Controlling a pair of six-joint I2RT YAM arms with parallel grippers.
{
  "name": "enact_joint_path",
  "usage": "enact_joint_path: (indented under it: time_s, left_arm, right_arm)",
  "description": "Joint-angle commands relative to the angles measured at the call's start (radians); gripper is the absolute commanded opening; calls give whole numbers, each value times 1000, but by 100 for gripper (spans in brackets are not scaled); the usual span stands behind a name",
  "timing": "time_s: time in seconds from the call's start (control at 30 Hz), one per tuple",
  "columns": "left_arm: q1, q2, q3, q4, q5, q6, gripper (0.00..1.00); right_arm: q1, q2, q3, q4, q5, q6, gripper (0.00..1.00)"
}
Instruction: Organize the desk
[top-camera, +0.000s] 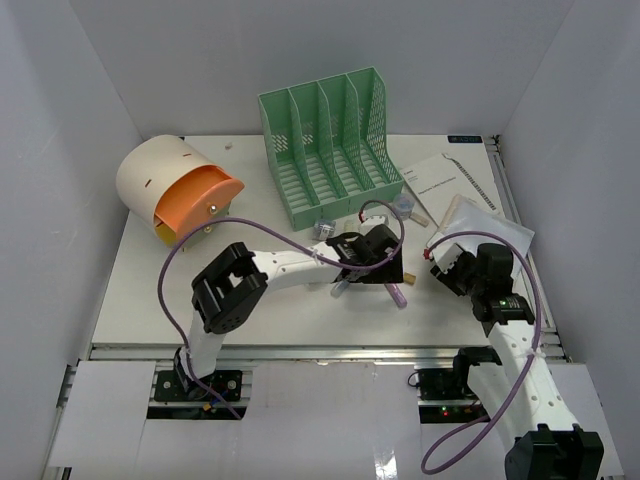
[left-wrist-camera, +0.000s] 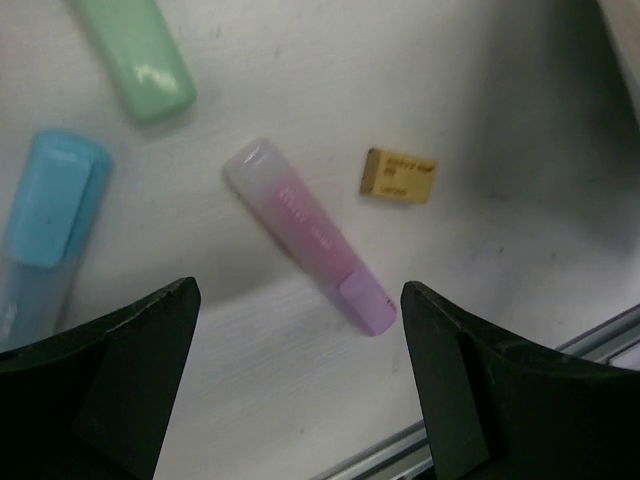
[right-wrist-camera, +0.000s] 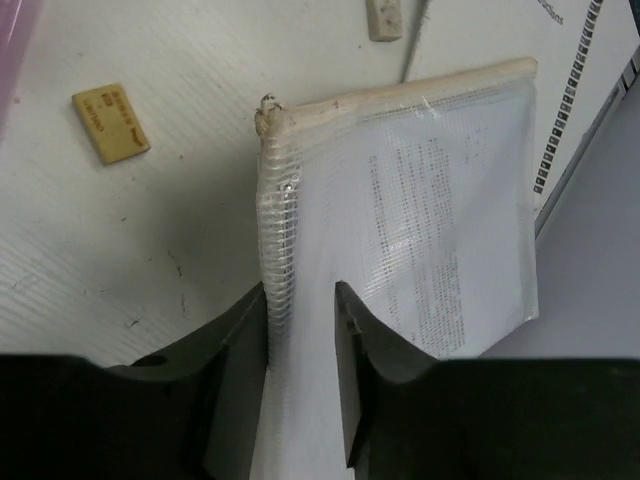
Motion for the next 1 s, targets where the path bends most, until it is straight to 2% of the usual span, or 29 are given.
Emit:
enact_joint_path:
  time_s: [0.0, 0.1, 0.23, 0.43, 0.6, 0.67, 0.9, 0.97]
  left_arm:
    - [-21, 45, 173, -217, -119, -169, 92]
    - [-26, 106, 250, -329, -155, -233, 89]
    - [-34, 156, 328, -404, -181, -273, 78]
    - [-35, 284, 481, -553, -165, -297, 77]
    - [-38, 313, 504, -548, -149, -284, 74]
    - [-38, 336, 532, -559, -140, -272, 63]
    - [-42, 349, 504, -587, -134, -241, 41]
    - [-42, 332, 468, -589, -133, -219, 27]
  right_arm:
    - [-15, -37, 9, -1, -88, -31, 91]
    - [-17, -57, 22, -14, -122, -9, 90]
    - [-21, -75, 45, -13, -156, 53, 90]
    - [-24, -109, 54, -8, -192, 120, 90]
    - [-24, -135, 38, 15, -212, 168, 90]
    - [-25, -140, 30, 29, -227, 195, 90]
    - [-25, -154, 55, 31, -257, 225, 90]
    - [-25, -158, 70, 30, -264, 238, 90]
